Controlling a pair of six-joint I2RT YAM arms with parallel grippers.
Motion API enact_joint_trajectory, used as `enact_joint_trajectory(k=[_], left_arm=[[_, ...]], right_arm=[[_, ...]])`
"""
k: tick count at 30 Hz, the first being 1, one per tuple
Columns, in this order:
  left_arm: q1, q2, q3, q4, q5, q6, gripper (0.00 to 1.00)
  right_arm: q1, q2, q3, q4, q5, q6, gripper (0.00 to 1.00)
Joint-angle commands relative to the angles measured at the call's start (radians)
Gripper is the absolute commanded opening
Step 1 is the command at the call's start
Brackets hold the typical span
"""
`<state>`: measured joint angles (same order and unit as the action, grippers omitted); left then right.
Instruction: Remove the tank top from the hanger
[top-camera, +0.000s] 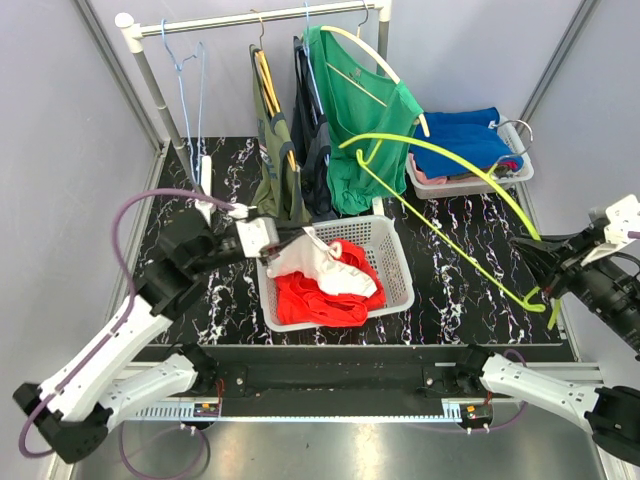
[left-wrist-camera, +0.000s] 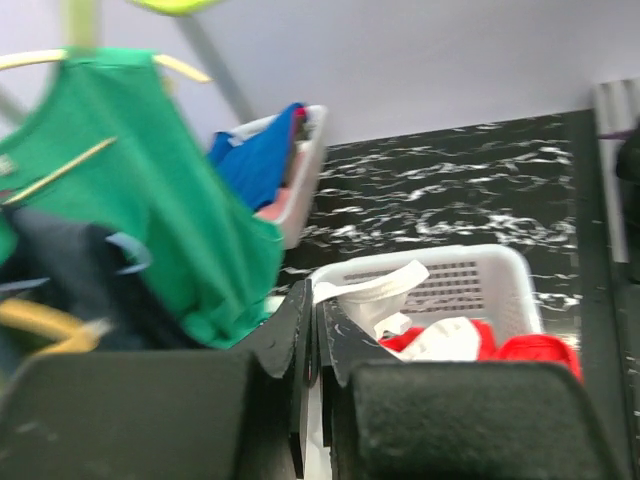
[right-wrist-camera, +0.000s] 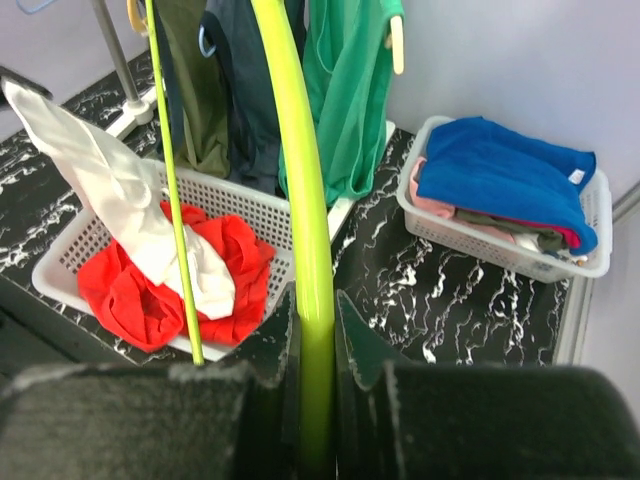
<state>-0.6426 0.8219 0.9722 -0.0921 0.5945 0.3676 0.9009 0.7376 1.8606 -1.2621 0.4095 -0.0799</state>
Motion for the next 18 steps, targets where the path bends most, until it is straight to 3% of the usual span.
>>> enact_joint_trajectory(k=[1, 2, 3, 5, 6, 12, 18], left_arm=[[-0.071, 0.075, 0.019, 0.043, 0.045, 0.043, 0.07], [-0.087, 0.095, 0.011, 0.042, 0.041, 0.056, 0.08], [-0.095, 0.105, -0.016, 0.042, 0.024, 0.063, 0.17], [-0.106, 0.126, -0.052, 0.04, -0.004, 0.082, 0.57], [-0.108, 0.131, -0.084, 0.032, -0.028, 0.109, 0.98], [-0.108, 0.106, -0.052, -0.095, -0.088, 0.154, 0.99], [-0.108, 0.051, 0.163, -0.337, -0.006, 0.255, 0.99]], right_arm=[[0.0, 0.019, -0.046, 0.167, -0.014, 0.019, 0.0], [0.001, 0.025, -0.051, 0.173, -0.024, 0.02, 0.0], [0.001, 0.026, -0.063, 0.182, -0.037, 0.02, 0.0], [0.0, 0.029, -0.074, 0.199, -0.051, 0.022, 0.0], [0.001, 0.032, -0.083, 0.201, -0.06, 0.02, 0.0], [0.001, 0.071, -0.12, 0.184, -0.072, 0.014, 0.0], [0.0, 0.115, -0.135, 0.228, -0.11, -0.015, 0.0]])
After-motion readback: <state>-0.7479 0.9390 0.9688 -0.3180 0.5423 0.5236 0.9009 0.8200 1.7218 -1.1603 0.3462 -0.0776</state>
